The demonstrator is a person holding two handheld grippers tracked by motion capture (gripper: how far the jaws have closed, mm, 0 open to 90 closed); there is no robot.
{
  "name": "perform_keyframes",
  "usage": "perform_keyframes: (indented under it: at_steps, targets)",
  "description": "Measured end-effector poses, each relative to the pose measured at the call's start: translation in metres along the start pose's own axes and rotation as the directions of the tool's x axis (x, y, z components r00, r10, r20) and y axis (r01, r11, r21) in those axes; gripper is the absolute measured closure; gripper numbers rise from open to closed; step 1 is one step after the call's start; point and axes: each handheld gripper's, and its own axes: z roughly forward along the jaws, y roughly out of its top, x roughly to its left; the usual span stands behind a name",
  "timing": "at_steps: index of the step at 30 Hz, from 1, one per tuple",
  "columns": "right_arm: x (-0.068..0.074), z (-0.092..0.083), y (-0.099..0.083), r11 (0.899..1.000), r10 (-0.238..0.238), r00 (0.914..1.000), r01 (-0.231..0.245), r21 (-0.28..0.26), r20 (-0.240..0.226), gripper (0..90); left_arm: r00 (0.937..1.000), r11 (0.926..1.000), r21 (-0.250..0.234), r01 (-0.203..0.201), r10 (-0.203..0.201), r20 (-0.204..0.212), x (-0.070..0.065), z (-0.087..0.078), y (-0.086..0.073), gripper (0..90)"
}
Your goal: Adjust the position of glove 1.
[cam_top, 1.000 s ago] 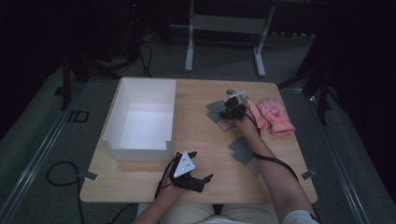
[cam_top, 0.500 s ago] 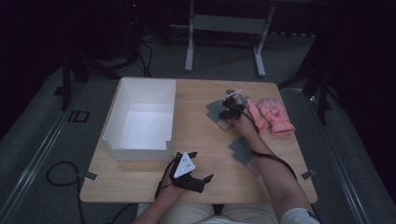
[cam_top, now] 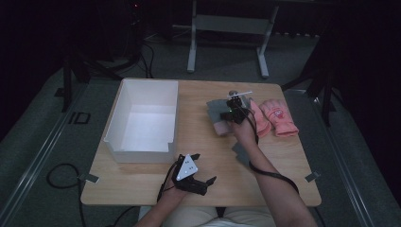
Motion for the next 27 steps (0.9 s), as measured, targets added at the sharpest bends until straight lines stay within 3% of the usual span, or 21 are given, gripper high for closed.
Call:
perform_keyframes:
  at_steps: [1,2,3,4,5,6,7,8,13,18,21,27]
  targets:
    - [0.007,-0.012,-0.004,0.999,0.019,0.9998,-0.019,-0.029,-0.001,85.4,1.0,1.0,0.0,0.0,0.0,0.0,0.0,0.0,0.0,0.6]
    - [0.007,-0.012,-0.004,0.999,0.019,0.9998,-0.019,-0.029,-0.001,85.4,1.0,1.0,-0.001,-0.001,0.001,0.0,0.0,0.0,0.0,0.6]
    - [0.019,-0.028,-0.011,0.999,0.008,1.0,-0.008,-0.044,-0.001,85.4,1.0,1.0,-0.004,0.0,0.0,-0.002,0.0,0.0,0.0,0.6]
    - [0.023,-0.036,-0.015,0.997,0.031,0.9995,-0.031,-0.064,-0.007,85.5,1.0,1.0,-0.001,-0.005,0.005,-0.003,0.0,0.0,0.0,0.6]
    - [0.023,-0.036,-0.015,0.997,0.031,0.9995,-0.031,-0.064,-0.007,85.5,1.0,1.0,-0.001,-0.005,0.005,-0.003,0.0,0.0,0.0,0.6]
    - [0.032,-0.051,-0.026,0.995,0.043,0.9989,-0.044,-0.089,-0.016,85.5,1.0,1.0,-0.001,-0.006,0.006,-0.006,-0.001,0.0,0.0,0.6]
    - [0.032,-0.051,-0.026,0.995,0.043,0.9989,-0.044,-0.089,-0.016,85.5,1.0,1.0,-0.001,-0.006,0.006,-0.006,-0.001,0.0,0.0,0.5]
    - [0.04,-0.063,-0.038,0.992,0.066,0.9971,-0.07,-0.105,-0.037,85.5,1.0,1.0,-0.007,-0.004,0.004,-0.008,0.0,0.0,0.0,0.6]
    - [0.051,-0.076,-0.062,0.982,0.115,0.9916,-0.123,-0.143,-0.059,85.6,0.9998,0.9997,-0.023,0.009,-0.01,-0.014,0.002,-0.002,-0.001,0.6]
    - [0.064,-0.062,-0.091,0.98,0.163,0.9851,-0.168,-0.108,-0.054,85.6,0.9997,0.9997,-0.021,-0.015,0.015,-0.02,-0.001,-0.002,-0.001,0.6]
    - [0.063,-0.05,-0.1,0.979,0.18,0.9836,-0.181,-0.095,-0.016,85.6,0.9997,0.9996,-0.025,-0.013,0.013,-0.021,-0.001,-0.002,-0.001,0.6]
    - [0.055,-0.025,-0.108,0.966,0.252,0.9677,-0.252,-0.06,-0.001,85.5,0.9998,0.9996,-0.027,-0.008,0.008,-0.016,0.0,-0.002,-0.001,0.6]
